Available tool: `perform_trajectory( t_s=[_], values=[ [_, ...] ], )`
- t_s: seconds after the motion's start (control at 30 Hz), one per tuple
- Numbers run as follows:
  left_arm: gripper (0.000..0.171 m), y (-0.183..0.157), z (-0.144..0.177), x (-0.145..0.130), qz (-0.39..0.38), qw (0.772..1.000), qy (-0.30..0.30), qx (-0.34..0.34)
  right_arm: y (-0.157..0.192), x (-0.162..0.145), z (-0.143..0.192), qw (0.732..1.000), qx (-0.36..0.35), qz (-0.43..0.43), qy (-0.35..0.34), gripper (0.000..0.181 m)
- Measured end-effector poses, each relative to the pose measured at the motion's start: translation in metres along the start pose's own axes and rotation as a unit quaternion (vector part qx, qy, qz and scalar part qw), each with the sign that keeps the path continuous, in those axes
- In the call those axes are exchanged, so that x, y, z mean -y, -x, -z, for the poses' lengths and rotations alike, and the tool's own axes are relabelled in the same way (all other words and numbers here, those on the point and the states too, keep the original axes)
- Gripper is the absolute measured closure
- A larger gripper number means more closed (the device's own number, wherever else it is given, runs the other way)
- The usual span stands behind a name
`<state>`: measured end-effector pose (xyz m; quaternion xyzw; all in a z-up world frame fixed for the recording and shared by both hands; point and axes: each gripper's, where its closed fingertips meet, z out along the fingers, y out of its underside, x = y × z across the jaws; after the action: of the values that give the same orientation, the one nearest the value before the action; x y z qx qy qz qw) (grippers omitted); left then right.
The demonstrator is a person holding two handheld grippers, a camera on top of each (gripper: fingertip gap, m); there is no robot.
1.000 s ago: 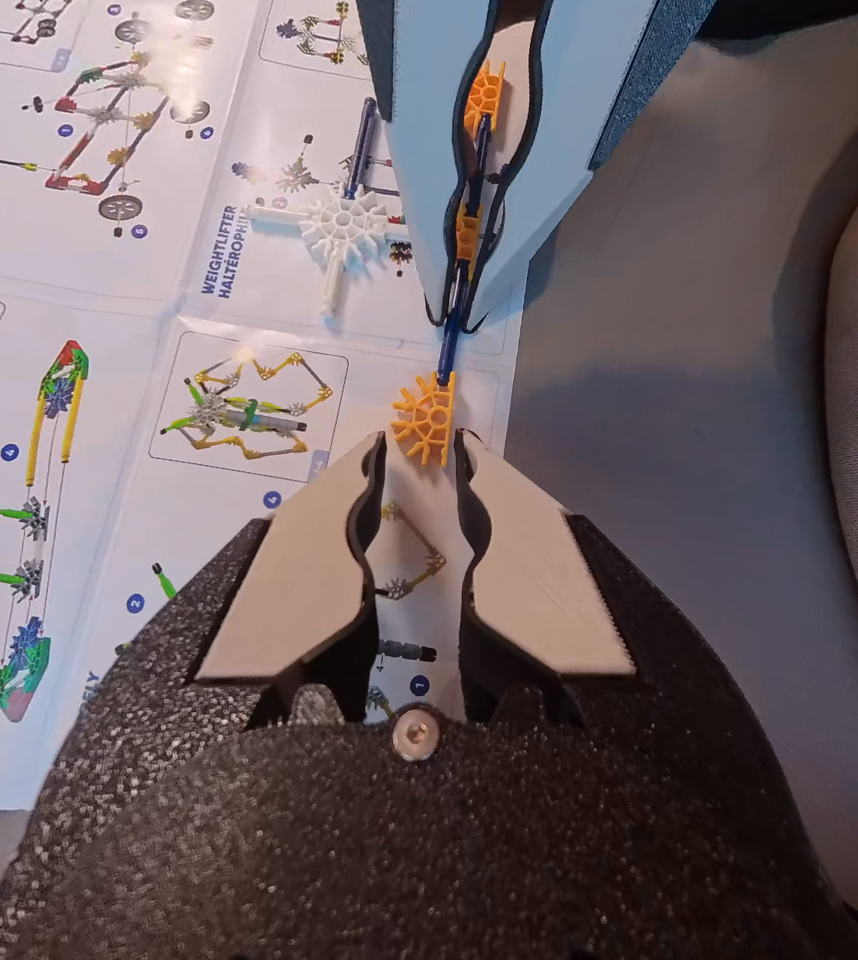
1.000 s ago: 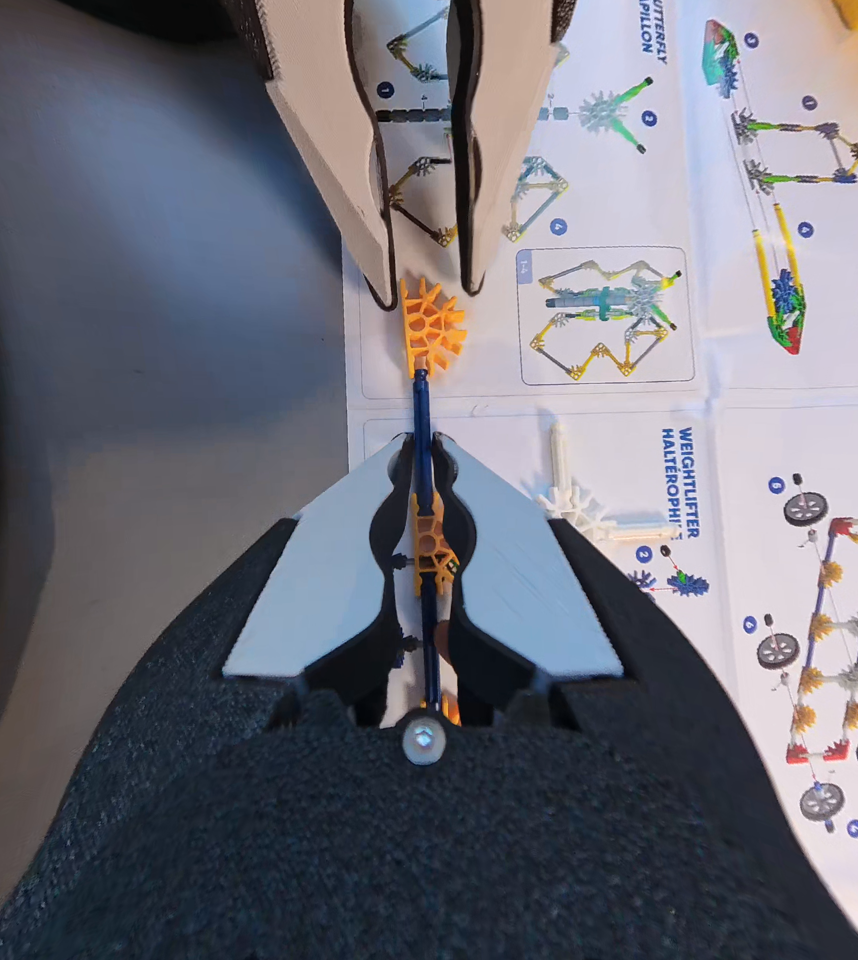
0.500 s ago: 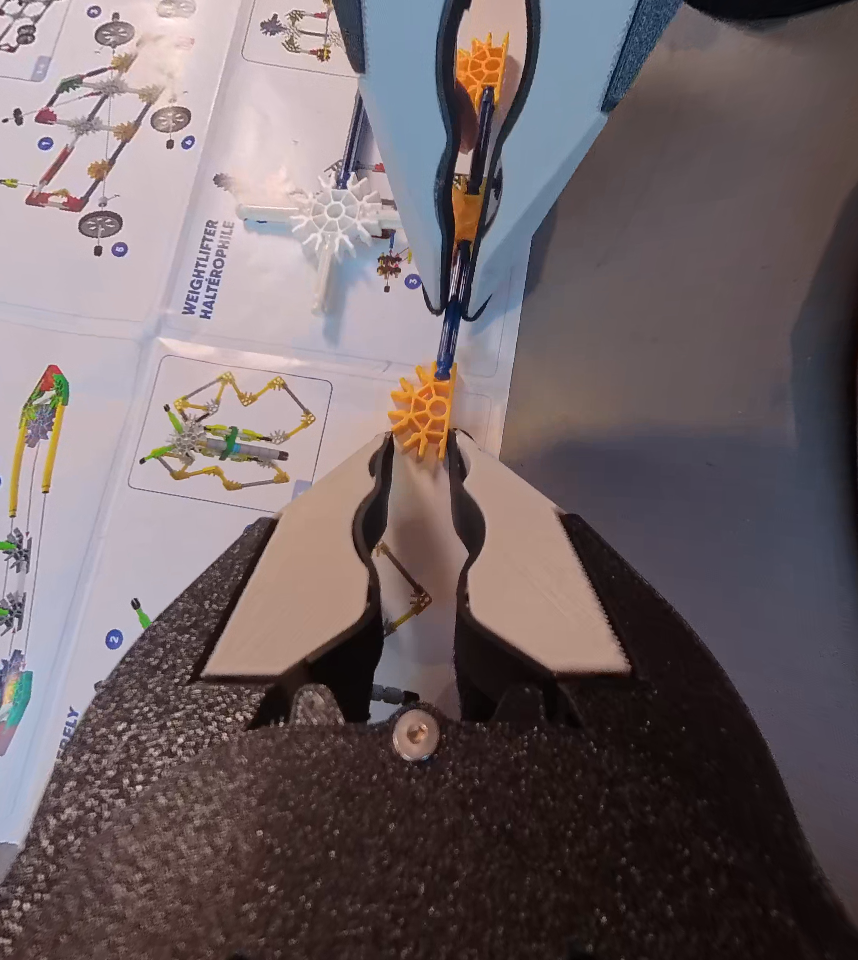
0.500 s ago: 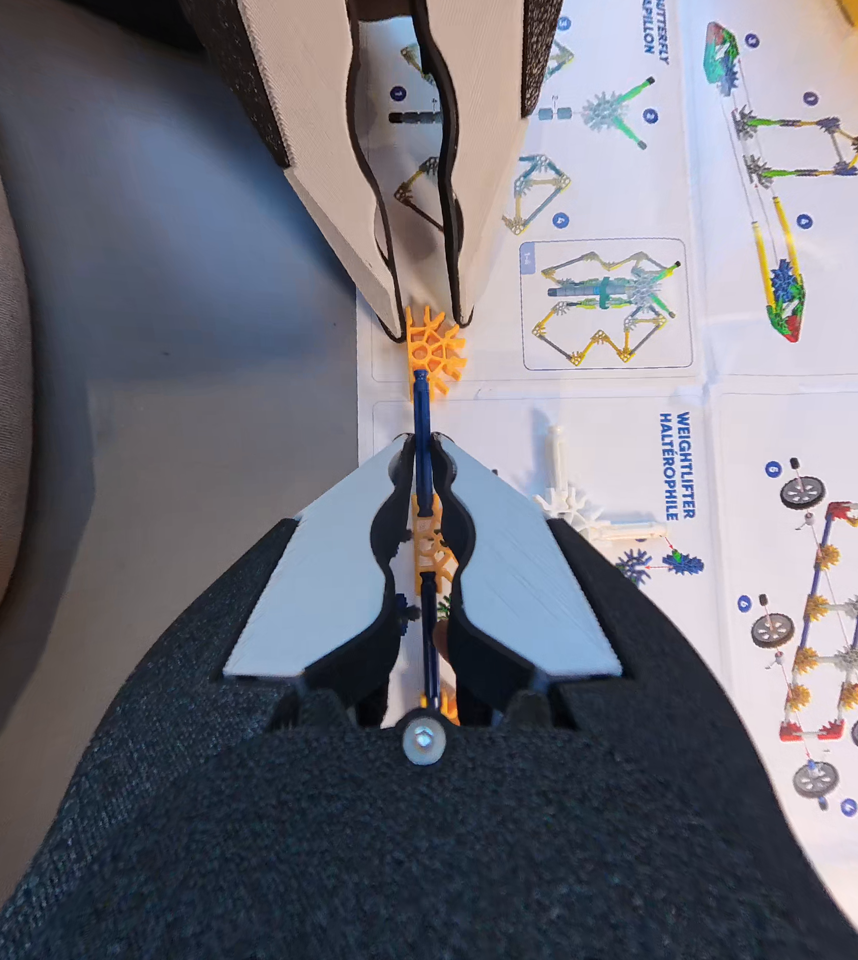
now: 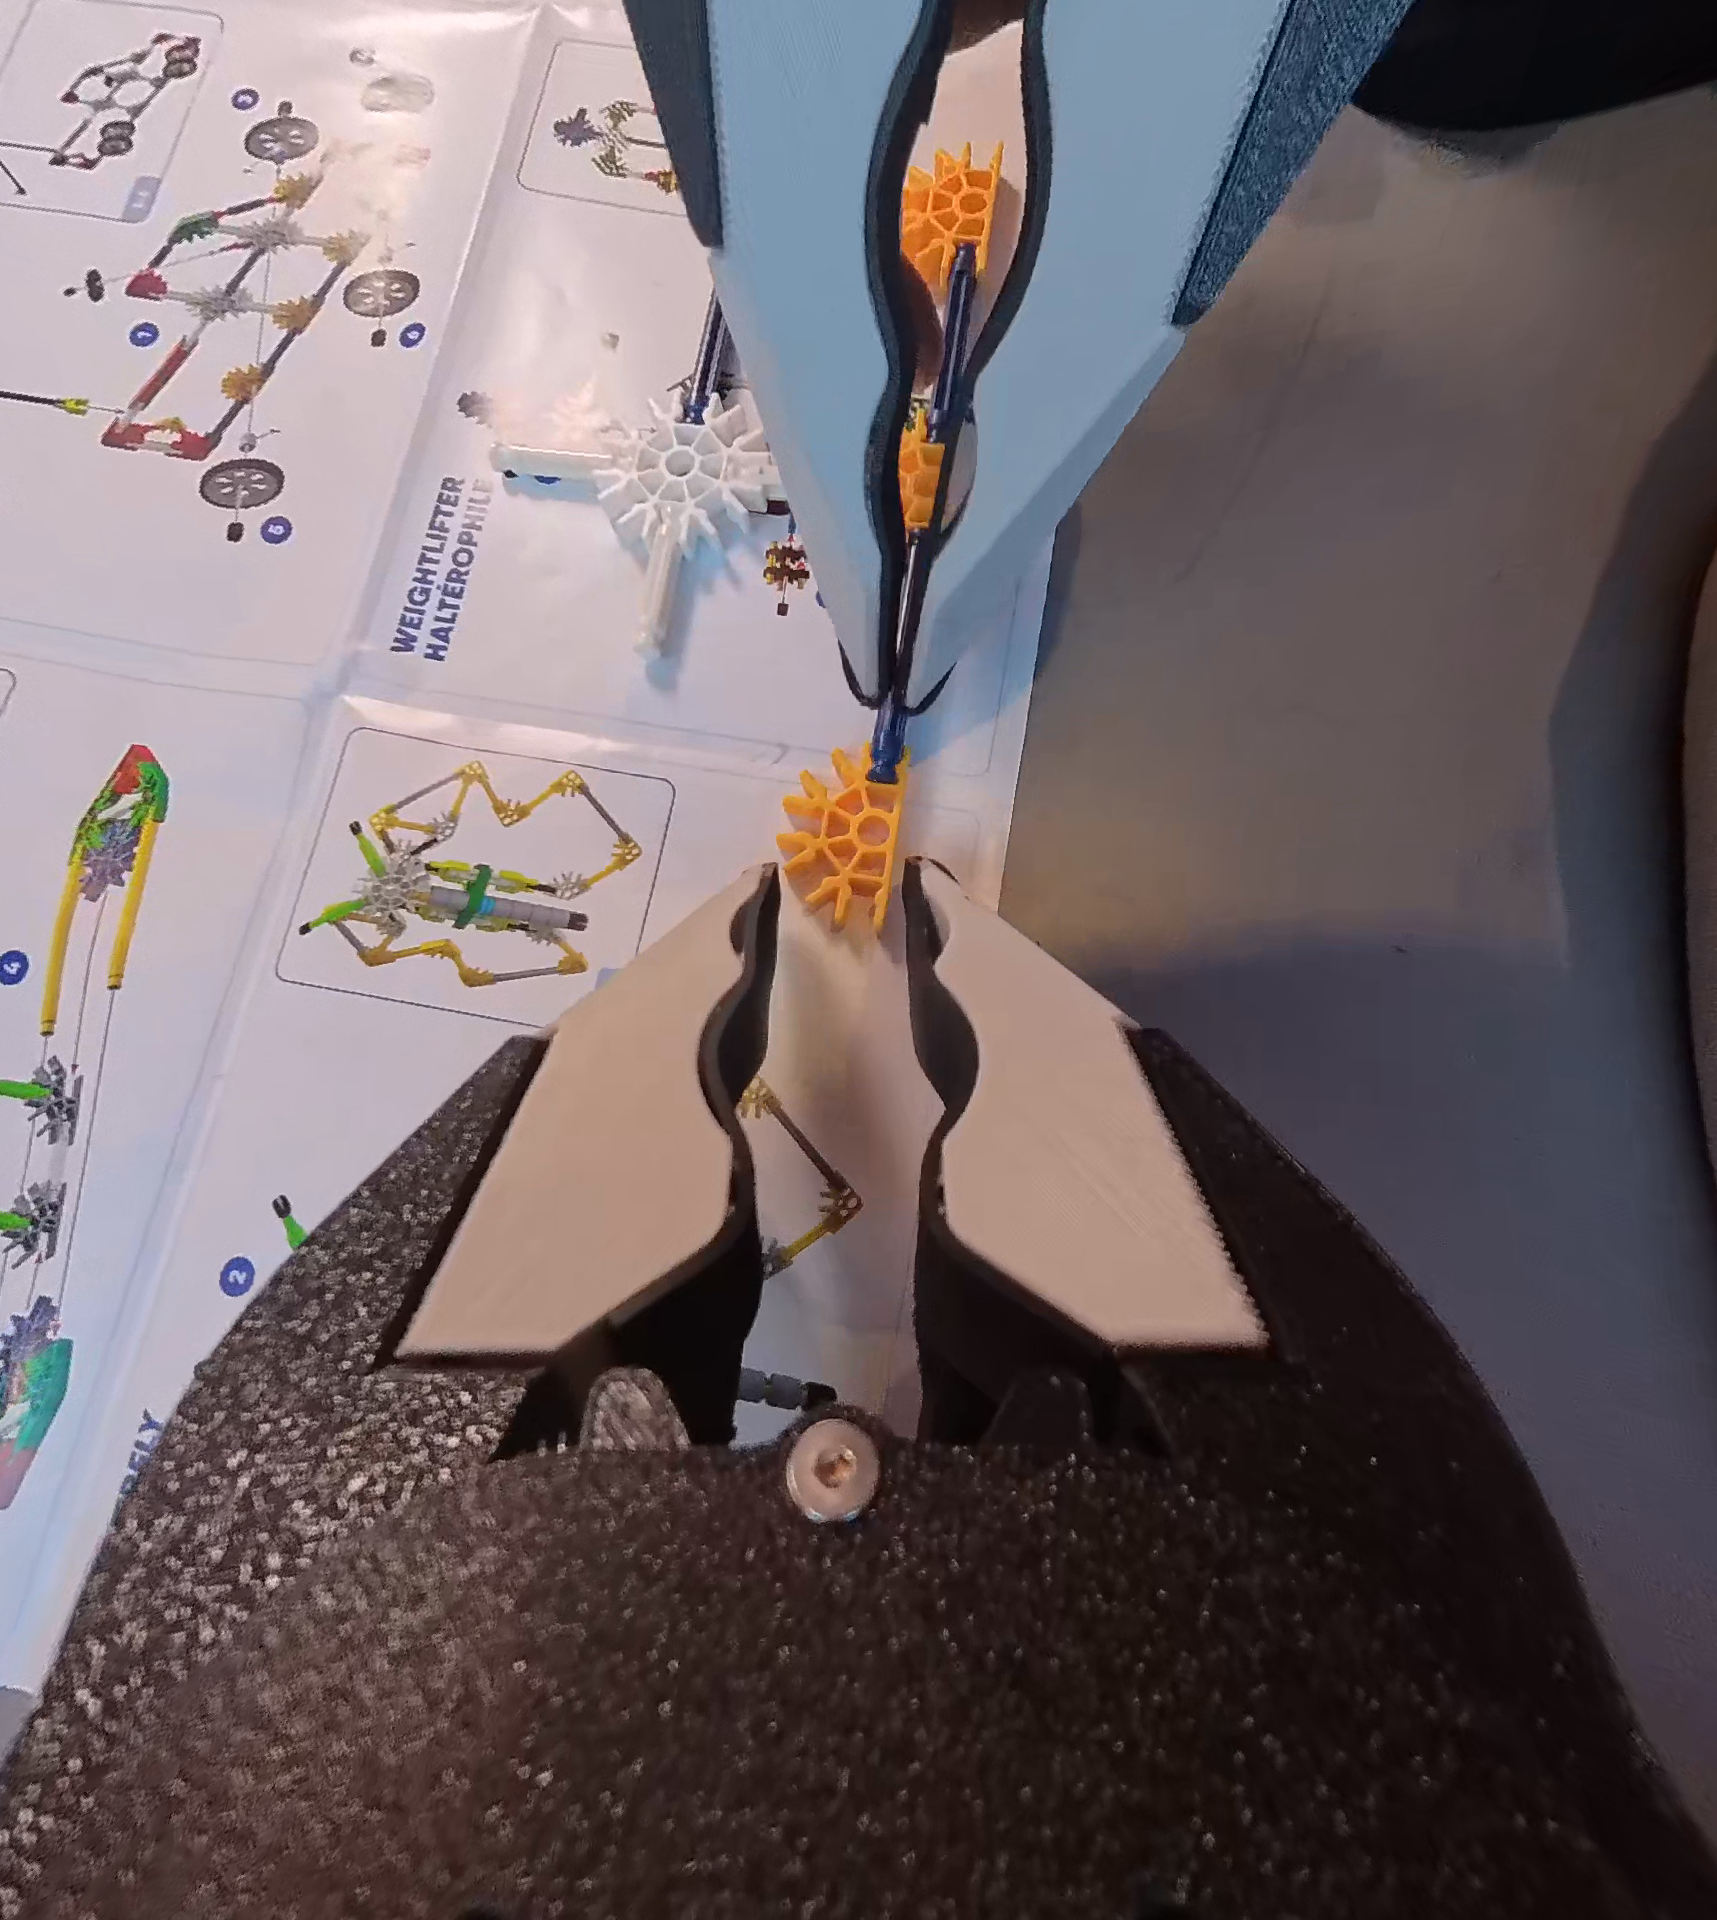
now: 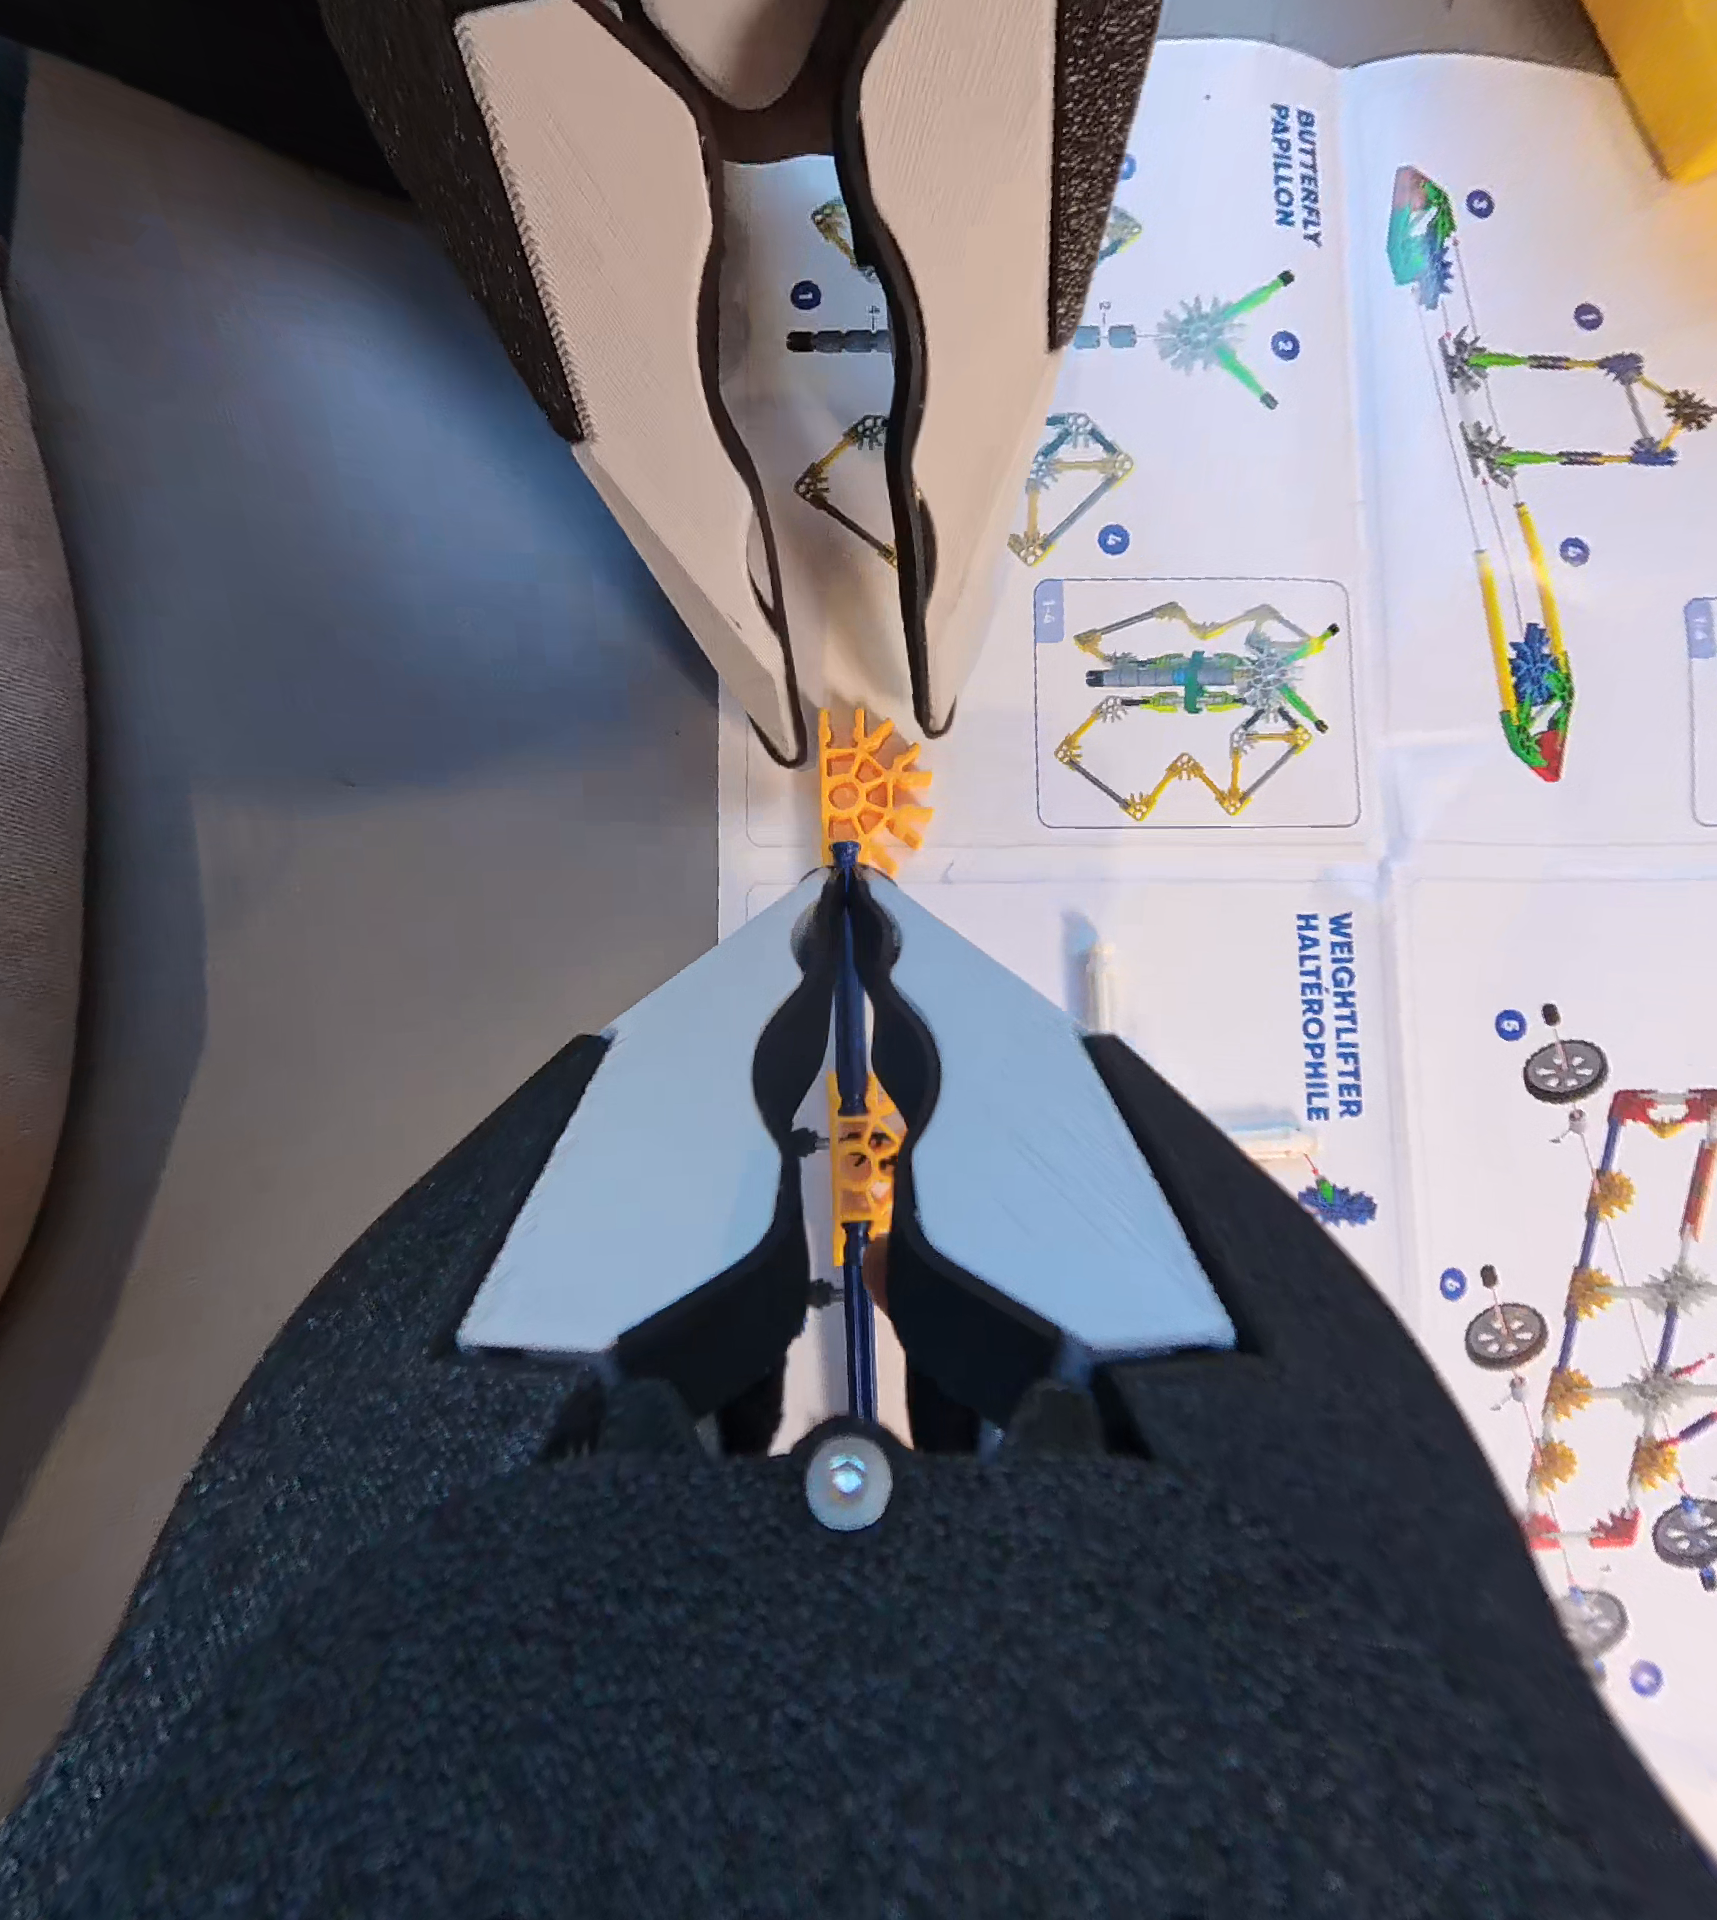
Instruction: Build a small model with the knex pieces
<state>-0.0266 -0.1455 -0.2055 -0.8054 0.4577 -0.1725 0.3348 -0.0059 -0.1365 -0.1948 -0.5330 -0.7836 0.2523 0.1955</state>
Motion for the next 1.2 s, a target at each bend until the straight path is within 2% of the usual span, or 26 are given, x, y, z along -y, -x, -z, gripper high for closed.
perform_trajectory(
  t_s=[0.2,0.6,0.73,0.87,1.0,1.13,1.2],
  values=[
    [0.153,-0.001,-0.005,-0.004,0.004,1.000,0.016,0.007,0.002,-0.003,-0.009,0.999,0.016,0.011,0.046,0.181],
    [0.153,-0.001,-0.005,-0.004,0.020,1.000,0.003,0.003,0.004,-0.006,-0.014,0.988,0.065,0.002,0.141,0.181],
    [0.153,-0.001,-0.005,-0.004,0.018,1.000,0.000,0.004,0.005,-0.006,-0.013,0.984,0.050,0.025,0.169,0.181],
    [0.153,-0.001,-0.005,-0.004,0.015,1.000,-0.001,0.006,0.002,-0.007,-0.010,0.992,0.021,0.023,0.124,0.181],
    [0.153,-0.001,-0.005,-0.004,0.011,1.000,-0.004,0.007,-0.007,-0.011,0.020,0.997,0.003,-0.079,0.028,0.168],
    [0.153,-0.001,-0.005,-0.004,0.010,1.000,-0.006,0.004,-0.016,-0.045,0.058,0.992,-0.057,-0.109,-0.041,0.151],
    [0.153,-0.001,-0.005,-0.004,0.006,1.000,-0.006,0.004,-0.015,-0.074,0.071,0.988,-0.076,-0.127,-0.050,0.150]
  ],
)
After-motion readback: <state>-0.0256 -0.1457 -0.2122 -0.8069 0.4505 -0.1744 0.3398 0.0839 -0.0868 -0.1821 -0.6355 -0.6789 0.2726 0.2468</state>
